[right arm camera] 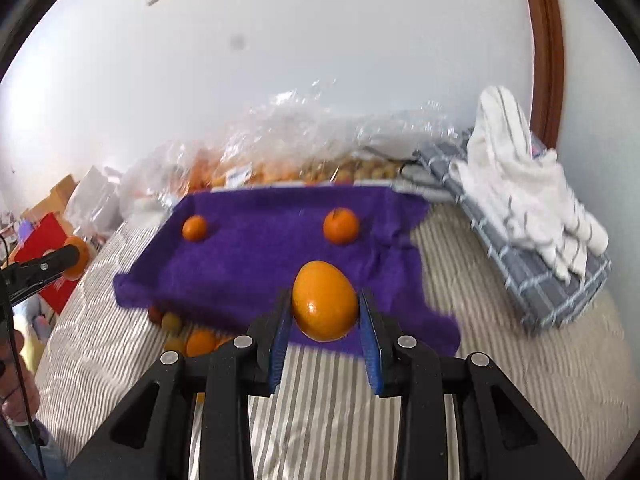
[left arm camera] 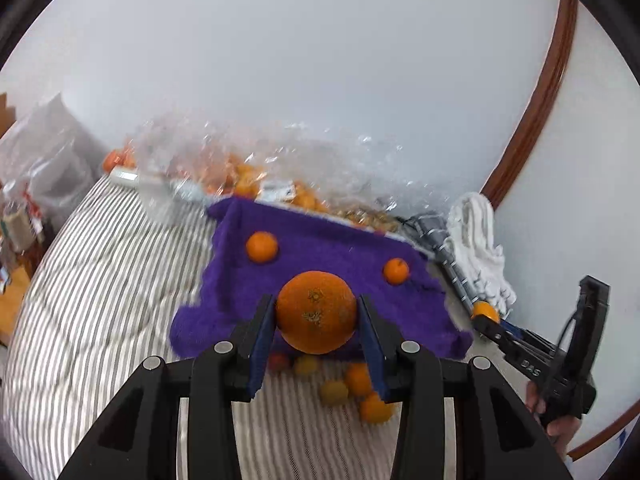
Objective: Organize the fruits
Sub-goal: 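Carry both held oranges over the purple towel with both tools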
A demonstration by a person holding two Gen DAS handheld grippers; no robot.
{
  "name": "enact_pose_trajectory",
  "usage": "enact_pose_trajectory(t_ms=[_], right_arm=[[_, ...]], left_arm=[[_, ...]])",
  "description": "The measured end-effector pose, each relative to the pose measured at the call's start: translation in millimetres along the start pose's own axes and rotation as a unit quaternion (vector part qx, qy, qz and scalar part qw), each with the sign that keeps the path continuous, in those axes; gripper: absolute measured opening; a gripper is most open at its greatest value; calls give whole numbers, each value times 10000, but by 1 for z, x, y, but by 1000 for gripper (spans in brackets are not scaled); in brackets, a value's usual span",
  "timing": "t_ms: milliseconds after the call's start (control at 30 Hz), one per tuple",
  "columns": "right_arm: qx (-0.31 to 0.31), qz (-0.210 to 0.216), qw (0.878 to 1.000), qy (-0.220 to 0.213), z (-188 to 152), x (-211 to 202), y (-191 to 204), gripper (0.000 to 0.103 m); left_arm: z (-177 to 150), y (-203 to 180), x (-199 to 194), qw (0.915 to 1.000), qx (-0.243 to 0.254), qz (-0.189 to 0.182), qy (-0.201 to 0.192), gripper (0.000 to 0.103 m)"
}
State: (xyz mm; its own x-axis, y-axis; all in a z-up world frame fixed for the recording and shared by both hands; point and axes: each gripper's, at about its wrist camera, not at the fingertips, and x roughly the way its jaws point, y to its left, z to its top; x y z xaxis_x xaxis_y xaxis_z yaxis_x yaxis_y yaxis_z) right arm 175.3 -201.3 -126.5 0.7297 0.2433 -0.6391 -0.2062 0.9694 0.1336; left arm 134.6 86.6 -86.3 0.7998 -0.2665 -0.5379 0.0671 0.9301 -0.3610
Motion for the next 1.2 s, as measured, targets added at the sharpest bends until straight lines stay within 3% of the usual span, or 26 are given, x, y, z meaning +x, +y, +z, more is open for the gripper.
enact_pose_trajectory(t_ms=[167, 367, 500, 733, 867, 1033, 1200], right_arm=[[115, -45, 9998, -170, 31, 13, -3, 33], [261, -169, 9988, -389, 54, 41, -4, 33], [304, -162, 9990, -278, 48, 63, -8, 33], [414, -271, 9987, 97, 32, 94, -20, 33], [356, -466, 9982, 99, 28, 100, -24, 33], [422, -491, 9977, 188, 24, 111, -30, 33], [376, -520, 9974, 320, 21, 119, -29, 33]], left_arm=[[24, -11, 15, 9984, 322, 341, -325, 39], [35, -2, 57, 9973, 216, 554, -422, 39], [29, 8, 83, 9967, 301, 693, -295, 39], [13, 21, 105, 9984, 170, 527, -110, 39], [8, 21, 115, 9956, 372, 851, -107, 39], [6, 30, 125, 9966, 226, 786, 86, 39], [4, 32, 130, 9946, 284, 988, 165, 39]])
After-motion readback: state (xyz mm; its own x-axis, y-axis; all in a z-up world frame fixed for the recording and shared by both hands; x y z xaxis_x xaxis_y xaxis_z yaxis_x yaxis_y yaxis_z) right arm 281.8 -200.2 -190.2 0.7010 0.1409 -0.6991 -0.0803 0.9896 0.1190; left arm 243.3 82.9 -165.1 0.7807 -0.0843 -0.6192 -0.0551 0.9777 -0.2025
